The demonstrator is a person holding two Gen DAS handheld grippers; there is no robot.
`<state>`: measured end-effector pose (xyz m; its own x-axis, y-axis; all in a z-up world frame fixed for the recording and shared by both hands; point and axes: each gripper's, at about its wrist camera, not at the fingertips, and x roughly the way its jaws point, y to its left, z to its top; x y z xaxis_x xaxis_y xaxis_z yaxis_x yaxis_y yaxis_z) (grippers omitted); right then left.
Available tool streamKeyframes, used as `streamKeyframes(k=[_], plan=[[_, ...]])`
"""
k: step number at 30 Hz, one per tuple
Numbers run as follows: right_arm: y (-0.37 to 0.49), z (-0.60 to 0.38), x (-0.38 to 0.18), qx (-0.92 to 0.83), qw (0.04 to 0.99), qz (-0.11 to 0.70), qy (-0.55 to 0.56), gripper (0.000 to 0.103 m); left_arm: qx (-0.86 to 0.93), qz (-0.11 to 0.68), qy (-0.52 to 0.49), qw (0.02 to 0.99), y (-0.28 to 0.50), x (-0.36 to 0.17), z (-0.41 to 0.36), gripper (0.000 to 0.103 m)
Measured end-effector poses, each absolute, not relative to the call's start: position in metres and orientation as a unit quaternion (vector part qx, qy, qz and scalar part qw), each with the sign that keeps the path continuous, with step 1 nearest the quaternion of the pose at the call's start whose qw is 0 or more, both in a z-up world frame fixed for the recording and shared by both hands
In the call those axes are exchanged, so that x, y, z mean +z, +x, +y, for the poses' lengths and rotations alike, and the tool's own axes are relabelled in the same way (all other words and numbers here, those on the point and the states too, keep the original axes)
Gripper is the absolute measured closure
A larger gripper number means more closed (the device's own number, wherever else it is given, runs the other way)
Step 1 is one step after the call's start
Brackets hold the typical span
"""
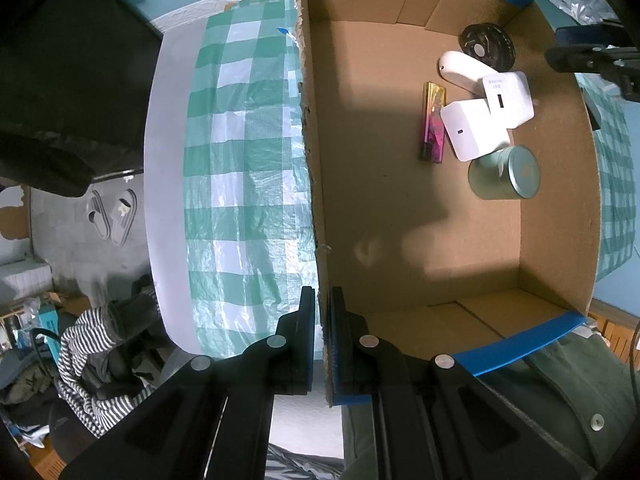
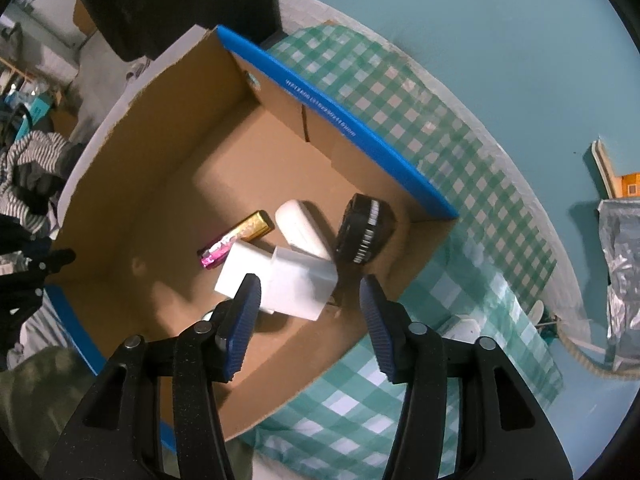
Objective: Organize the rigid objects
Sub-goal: 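Open the right gripper to drop the cube charger beside the Kinyo case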
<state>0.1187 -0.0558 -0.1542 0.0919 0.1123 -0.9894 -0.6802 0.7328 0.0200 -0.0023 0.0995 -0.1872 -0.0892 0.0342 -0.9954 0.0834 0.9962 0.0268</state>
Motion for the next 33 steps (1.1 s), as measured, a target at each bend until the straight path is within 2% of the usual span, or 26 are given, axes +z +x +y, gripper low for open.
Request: streamKeyframes(k=[20, 33], plan=[[0.112, -0.108, -0.128, 0.262, 0.722, 0.598, -0.230, 0.049, -0.017, 0.738, 0.041, 0.674, -0.001, -0.186, 0.099, 0.096], [0.133, -0.200, -0.168, 0.224, 0.720, 0.625, -0.201, 0.048, -0.010, 0.740, 0.037, 0.672, 0.002, -0.184, 0.099, 0.096]])
